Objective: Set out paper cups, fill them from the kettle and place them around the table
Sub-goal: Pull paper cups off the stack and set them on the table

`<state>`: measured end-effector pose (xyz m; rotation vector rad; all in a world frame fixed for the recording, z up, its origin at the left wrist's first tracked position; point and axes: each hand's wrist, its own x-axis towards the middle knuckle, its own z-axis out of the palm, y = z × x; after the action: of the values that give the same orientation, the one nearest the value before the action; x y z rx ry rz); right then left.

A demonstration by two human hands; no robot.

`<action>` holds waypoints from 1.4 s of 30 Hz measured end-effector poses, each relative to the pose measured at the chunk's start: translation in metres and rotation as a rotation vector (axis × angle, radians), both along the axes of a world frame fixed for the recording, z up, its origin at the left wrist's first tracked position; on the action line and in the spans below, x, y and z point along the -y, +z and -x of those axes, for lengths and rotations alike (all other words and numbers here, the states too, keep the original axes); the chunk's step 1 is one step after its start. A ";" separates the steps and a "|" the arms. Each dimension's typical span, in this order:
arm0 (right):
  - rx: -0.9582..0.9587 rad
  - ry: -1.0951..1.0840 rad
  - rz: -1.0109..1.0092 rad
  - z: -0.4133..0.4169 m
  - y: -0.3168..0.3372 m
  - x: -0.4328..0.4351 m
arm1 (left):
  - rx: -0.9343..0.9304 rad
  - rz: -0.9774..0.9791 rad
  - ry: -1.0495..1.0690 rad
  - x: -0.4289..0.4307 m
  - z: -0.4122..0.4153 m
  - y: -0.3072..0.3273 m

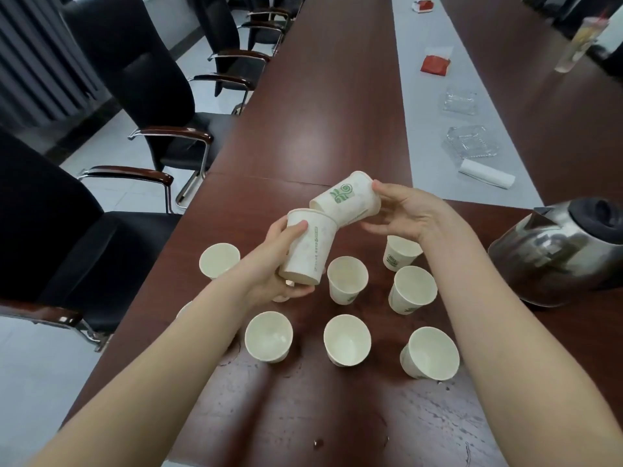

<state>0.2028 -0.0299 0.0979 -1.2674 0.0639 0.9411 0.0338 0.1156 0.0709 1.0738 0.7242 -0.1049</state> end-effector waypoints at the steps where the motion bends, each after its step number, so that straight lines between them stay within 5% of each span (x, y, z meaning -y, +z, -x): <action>1: 0.015 -0.019 0.011 -0.003 0.002 -0.001 | 0.025 0.006 0.001 -0.007 -0.002 0.000; 14: 0.332 -0.019 0.294 -0.027 -0.019 -0.046 | 0.173 -0.214 0.025 -0.089 -0.050 -0.002; 22: 0.407 -0.028 0.432 -0.019 -0.064 -0.053 | 0.045 -0.461 -0.146 -0.104 -0.070 -0.030; 32: 0.717 0.083 0.621 -0.015 -0.107 -0.035 | -0.030 -0.740 -0.214 -0.098 -0.080 -0.060; 42: 0.715 0.093 0.546 -0.004 -0.124 -0.029 | -0.060 -0.861 -0.208 -0.096 -0.081 -0.082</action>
<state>0.2069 -0.0006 -0.0257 -2.0686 -0.3218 0.5082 0.1144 0.2117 -0.0113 1.9758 0.7215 0.0041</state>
